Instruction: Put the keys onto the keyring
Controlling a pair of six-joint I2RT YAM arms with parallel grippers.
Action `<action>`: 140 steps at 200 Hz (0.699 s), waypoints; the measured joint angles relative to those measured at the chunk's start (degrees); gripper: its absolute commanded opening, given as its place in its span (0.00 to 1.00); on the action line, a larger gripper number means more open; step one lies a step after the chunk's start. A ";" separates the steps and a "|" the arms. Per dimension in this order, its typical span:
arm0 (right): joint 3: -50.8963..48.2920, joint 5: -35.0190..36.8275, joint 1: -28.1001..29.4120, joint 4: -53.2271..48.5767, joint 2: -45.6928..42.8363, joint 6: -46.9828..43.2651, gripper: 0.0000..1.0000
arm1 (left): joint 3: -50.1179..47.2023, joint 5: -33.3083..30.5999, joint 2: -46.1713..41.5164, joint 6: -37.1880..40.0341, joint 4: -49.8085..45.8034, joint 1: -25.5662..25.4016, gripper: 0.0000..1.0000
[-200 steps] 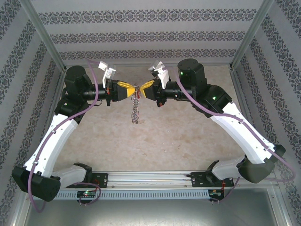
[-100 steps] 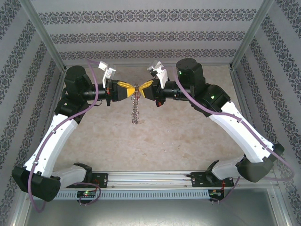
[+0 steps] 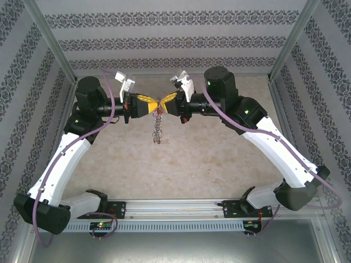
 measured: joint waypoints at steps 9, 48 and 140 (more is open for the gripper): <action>0.26 -0.15 0.00 0.02 0.24 0.00 0.00 | 0.00 -0.02 0.00 0.00 0.00 0.00 0.00; 0.61 -0.20 0.00 -0.22 0.52 -0.04 0.00 | 0.00 -0.46 0.00 0.02 -0.20 0.00 0.00; 0.59 8.55 4.63 -3.08 -1.03 -6.78 0.00 | -0.11 -1.03 0.00 -4.22 1.75 -0.26 0.00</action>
